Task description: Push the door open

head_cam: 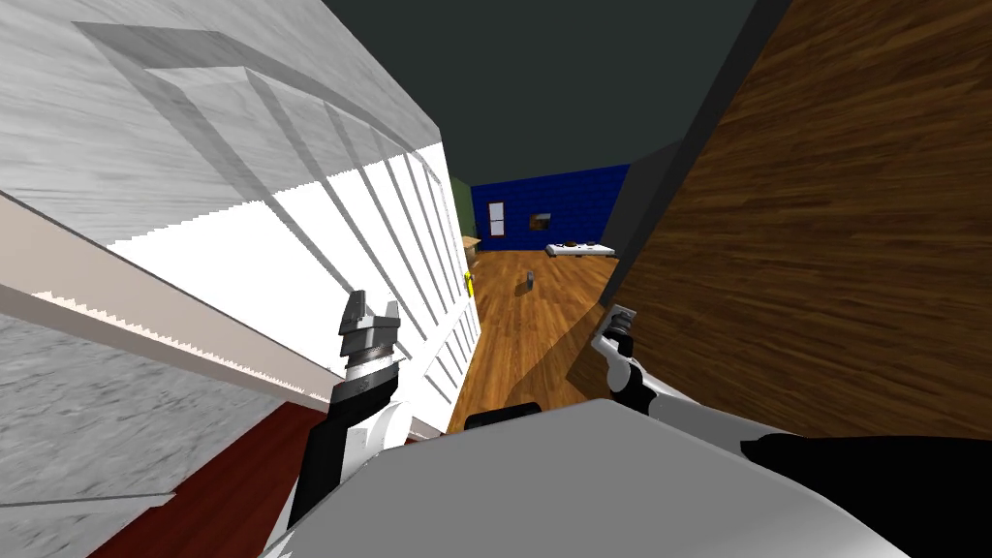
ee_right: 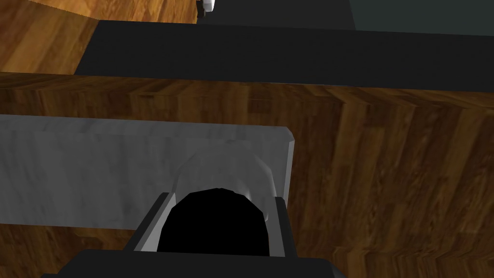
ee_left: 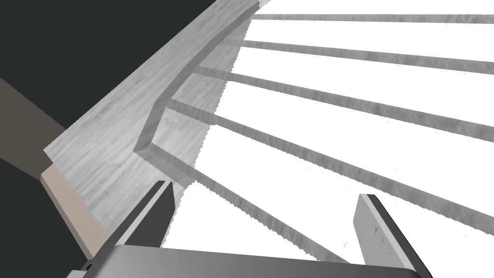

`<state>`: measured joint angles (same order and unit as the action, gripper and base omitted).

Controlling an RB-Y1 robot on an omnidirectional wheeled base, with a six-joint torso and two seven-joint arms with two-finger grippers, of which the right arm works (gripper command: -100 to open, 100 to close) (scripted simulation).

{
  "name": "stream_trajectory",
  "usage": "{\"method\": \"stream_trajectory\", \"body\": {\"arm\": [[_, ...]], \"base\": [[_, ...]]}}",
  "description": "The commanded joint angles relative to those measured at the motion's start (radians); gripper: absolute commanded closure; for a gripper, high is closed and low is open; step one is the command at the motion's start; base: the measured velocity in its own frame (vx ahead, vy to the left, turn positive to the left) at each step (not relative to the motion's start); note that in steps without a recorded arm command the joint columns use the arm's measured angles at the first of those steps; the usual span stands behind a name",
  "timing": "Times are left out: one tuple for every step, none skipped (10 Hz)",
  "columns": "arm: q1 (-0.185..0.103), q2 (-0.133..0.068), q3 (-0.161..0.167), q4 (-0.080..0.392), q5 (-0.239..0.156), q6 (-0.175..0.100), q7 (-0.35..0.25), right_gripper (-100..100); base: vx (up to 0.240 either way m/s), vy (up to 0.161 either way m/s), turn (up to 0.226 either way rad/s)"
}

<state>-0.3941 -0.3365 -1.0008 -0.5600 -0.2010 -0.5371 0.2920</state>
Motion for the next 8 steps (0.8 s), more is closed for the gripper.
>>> {"method": "stream_trajectory", "body": {"arm": [[-0.015, 0.006, -0.035, 0.003, -0.005, -0.015, 0.04, 100], [-0.022, 0.012, -0.046, 0.004, -0.006, -0.018, 0.054, 100], [-0.036, 0.022, -0.067, 0.004, -0.008, -0.025, 0.08, 100], [-0.042, 0.027, -0.076, 0.005, -0.009, -0.028, 0.091, 100], [-0.053, 0.035, -0.093, 0.005, -0.011, -0.033, 0.112, 100], [-0.061, 0.041, -0.105, 0.005, -0.012, -0.037, 0.128, 100], [-0.057, 0.041, -0.095, 0.007, -0.01, -0.033, 0.116, 100], [-0.058, 0.038, -0.129, 0.002, -0.016, -0.04, 0.137, 100]], "base": [[0.132, -0.1, -0.102], [0.146, -0.1, -0.1], [0.151, -0.083, -0.091], [0.141, -0.069, -0.08], [0.143, -0.063, -0.088], [0.169, -0.045, -0.087], [0.08, -0.018, -0.024], [0.102, -0.082, 0.007]]}}
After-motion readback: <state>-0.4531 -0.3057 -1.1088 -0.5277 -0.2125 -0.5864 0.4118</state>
